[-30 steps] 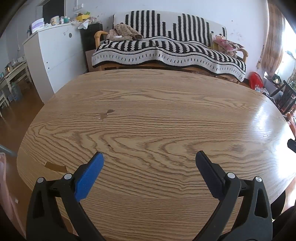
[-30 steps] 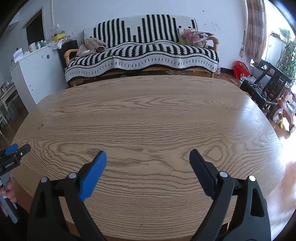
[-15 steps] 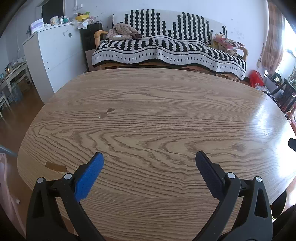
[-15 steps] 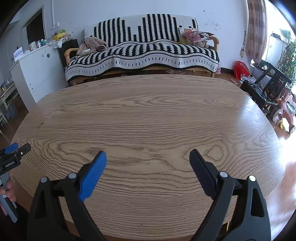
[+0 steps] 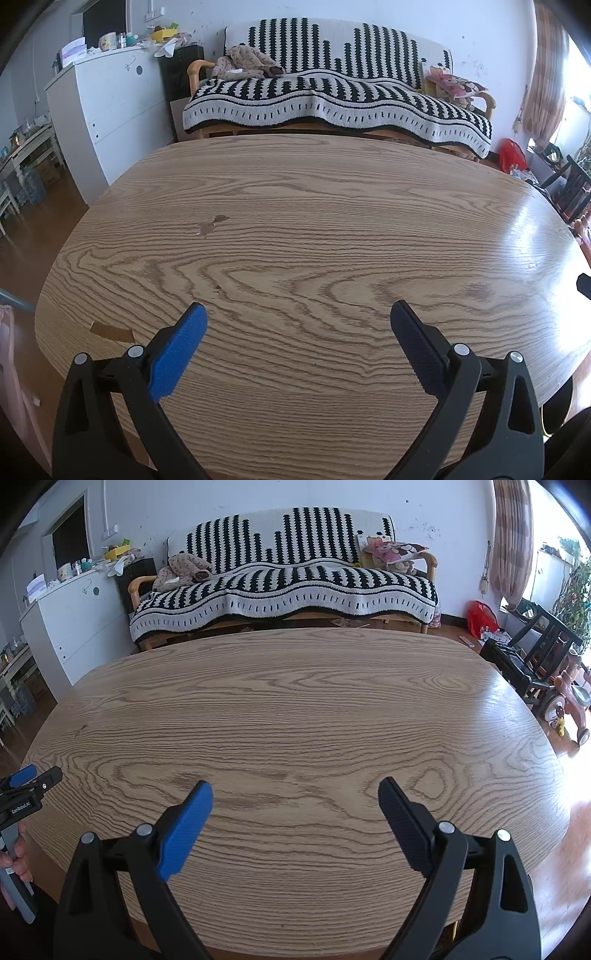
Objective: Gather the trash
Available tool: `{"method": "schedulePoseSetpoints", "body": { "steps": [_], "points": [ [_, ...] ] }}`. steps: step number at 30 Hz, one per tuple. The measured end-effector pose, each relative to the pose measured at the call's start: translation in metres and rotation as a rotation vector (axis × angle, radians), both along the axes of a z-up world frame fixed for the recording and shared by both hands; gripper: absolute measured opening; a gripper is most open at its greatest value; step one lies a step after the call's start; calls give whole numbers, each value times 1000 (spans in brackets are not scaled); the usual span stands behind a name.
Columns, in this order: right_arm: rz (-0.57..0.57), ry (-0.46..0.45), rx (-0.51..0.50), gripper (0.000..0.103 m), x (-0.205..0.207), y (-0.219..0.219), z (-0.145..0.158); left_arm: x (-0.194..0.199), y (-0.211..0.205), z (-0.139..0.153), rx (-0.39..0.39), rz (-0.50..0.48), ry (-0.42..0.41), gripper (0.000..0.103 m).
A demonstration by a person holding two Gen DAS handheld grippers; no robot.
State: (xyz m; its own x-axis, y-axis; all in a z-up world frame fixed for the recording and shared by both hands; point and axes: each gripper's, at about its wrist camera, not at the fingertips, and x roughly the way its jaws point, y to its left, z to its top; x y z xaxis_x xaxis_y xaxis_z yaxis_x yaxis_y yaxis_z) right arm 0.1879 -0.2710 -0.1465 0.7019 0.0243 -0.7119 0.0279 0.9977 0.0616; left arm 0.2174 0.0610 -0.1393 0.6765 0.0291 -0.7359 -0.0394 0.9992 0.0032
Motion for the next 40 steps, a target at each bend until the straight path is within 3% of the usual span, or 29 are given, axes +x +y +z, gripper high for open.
{"method": "schedulePoseSetpoints", "body": {
  "steps": [40],
  "points": [
    [-3, 7, 7, 88, -1, -6, 1, 0, 0, 0, 16, -6, -1, 96]
  ]
}}
